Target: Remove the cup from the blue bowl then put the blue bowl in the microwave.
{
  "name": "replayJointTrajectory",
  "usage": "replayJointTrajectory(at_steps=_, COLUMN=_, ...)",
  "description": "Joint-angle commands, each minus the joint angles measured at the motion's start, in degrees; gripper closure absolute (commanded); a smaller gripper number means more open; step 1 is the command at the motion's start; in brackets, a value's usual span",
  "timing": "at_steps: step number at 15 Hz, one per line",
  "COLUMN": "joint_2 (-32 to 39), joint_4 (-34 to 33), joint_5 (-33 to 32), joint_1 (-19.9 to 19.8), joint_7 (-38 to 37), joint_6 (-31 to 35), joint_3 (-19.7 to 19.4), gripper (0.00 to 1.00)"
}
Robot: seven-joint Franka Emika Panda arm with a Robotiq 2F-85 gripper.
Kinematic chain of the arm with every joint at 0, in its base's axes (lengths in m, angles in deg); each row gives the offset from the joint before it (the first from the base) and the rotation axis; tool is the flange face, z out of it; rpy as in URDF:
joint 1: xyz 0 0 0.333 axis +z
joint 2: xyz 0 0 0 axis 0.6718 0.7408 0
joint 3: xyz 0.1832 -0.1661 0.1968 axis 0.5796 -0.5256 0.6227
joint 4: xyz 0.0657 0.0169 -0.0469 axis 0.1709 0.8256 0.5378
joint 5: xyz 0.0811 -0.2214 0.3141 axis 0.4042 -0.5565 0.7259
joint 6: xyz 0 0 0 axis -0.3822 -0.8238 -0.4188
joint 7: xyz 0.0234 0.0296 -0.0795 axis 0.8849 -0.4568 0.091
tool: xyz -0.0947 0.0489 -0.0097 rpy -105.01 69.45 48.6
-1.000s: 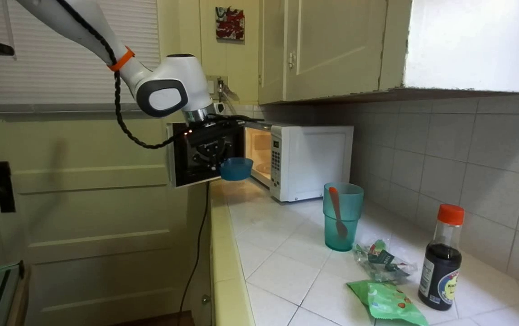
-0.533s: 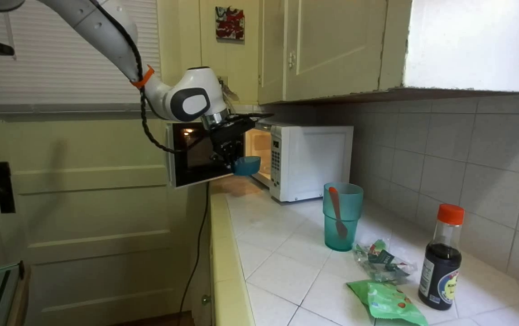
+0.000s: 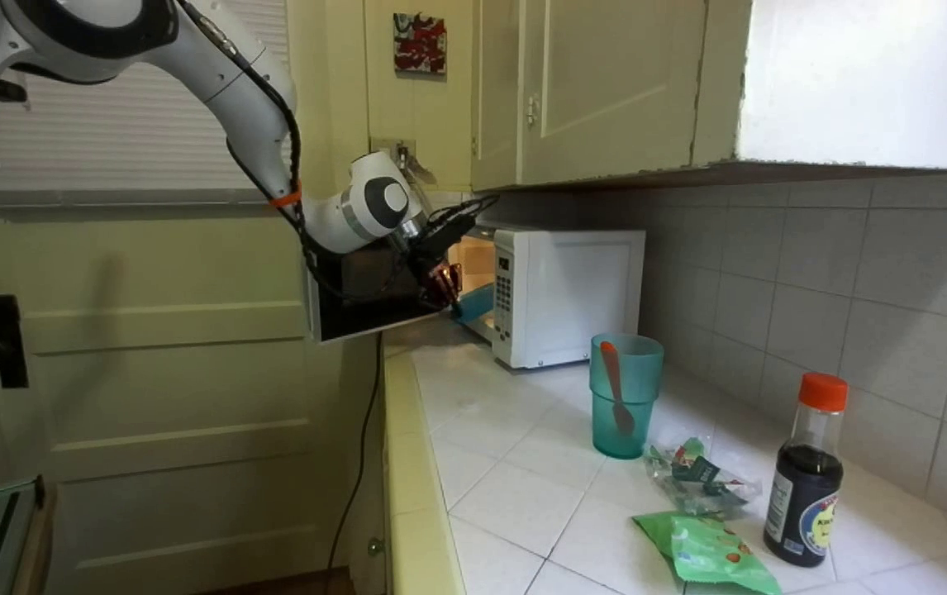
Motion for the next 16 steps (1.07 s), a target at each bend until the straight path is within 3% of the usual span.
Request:
replayJointTrajectory(at_steps=1, joint_2=2.45, joint_4=-3.77, joint_5=-11.65, joint_1=2.09, joint_7=-9.08, joint_6=0.87, joint_3=-1.28, gripper=0.99)
replayJointTrajectory(at_steps=2, joint_2=2.53, joint_4=-4.33, joint_5=-14.46, joint_1=2.07, joint_7=-12.01, joint_6=1.11, joint_3=-1.15, gripper=0.99)
replayJointTrajectory(at_steps=3, joint_2=2.60, joint_4=-4.53, joint_5=-15.52, joint_1=4.67, joint_7=-14.25, joint_6=2.18, joint_3=-4.10, gripper=0.99)
replayJointTrajectory(at_steps=6, joint_2=2.75, joint_4=-5.44, joint_5=-18.55, joint_1=5.50, joint_7=-19.52, joint_6=3.39, joint_3=-5.55, gripper=0.99)
replayJointTrajectory(at_steps=7, joint_2=1.60, joint_4=-4.70, joint_5=-18.39, joint_1=0.75, joint_7=-17.26, joint_6=0.68, joint_3=0.33, gripper=0.99)
replayJointTrajectory(at_steps=16, joint_2=4.39, joint_4=-8.89, joint_5=-18.11, joint_1=-2.97, joint_7=-19.37, joint_6=2.18, joint_3=4.44, gripper=0.99)
